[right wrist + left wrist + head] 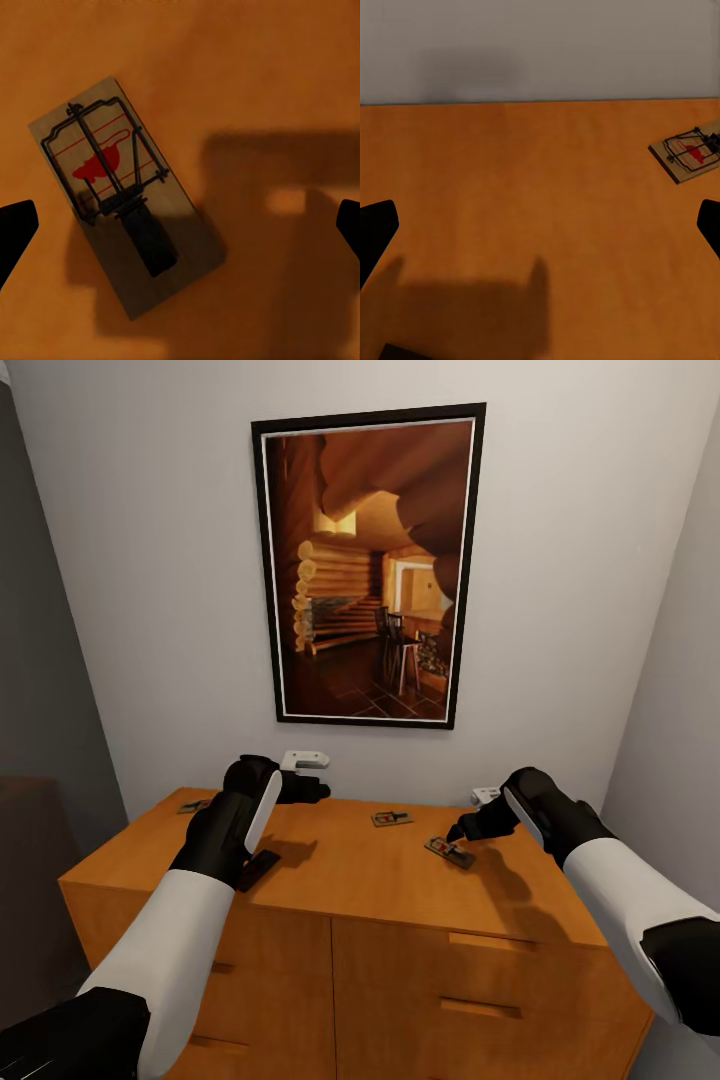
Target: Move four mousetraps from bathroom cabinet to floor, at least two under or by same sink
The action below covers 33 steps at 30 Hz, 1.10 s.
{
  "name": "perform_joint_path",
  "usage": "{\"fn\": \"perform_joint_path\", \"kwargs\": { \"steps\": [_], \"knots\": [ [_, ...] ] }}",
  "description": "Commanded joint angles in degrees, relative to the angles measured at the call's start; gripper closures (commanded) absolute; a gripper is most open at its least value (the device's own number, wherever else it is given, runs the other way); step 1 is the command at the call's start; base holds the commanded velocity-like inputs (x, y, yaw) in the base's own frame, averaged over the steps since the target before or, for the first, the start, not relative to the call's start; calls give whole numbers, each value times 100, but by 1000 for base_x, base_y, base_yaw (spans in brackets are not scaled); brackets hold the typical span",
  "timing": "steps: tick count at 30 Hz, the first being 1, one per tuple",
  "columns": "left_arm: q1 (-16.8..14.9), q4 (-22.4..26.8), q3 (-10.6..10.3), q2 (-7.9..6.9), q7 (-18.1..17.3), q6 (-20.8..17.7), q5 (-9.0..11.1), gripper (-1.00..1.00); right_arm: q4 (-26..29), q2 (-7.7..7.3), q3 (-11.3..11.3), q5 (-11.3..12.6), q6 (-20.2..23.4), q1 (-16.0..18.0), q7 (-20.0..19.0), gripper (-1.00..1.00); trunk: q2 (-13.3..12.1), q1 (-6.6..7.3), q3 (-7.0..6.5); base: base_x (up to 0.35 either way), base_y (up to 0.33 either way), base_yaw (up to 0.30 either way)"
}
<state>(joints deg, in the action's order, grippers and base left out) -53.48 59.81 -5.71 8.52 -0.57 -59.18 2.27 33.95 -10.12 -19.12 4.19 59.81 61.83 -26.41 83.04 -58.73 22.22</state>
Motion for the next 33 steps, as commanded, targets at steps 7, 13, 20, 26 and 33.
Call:
{"fn": "perform_joint_path", "kwargs": {
  "steps": [7, 13, 20, 26, 33],
  "knots": [
    [-5, 4, 0, 0, 5, -24, 19, -100, 6, -4, -41, 44, 19, 6, 18, -100, 4, 0, 7, 0, 0, 0],
    [-5, 4, 0, 0, 3, -24, 19, -100, 0, 0, -40, 46, 19, 5, 46, -100, 4, 0, 7, 0, 0, 0],
    [-5, 4, 0, 0, 1, -24, 19, -100, -2, 9, -58, 53, 19, 5, 70, -100, 4, 0, 7, 0, 0, 0],
    [-5, 4, 0, 0, -3, -24, 19, -100, -2, 65, -136, 55, 19, 5, 83, -100, 4, 0, 7, 0, 0, 0],
    [-5, 4, 0, 0, -4, -24, 19, -100, -9, 167, -232, 49, 19, 5, 80, -100, 4, 0, 7, 0, 0, 0]
  ]
}}
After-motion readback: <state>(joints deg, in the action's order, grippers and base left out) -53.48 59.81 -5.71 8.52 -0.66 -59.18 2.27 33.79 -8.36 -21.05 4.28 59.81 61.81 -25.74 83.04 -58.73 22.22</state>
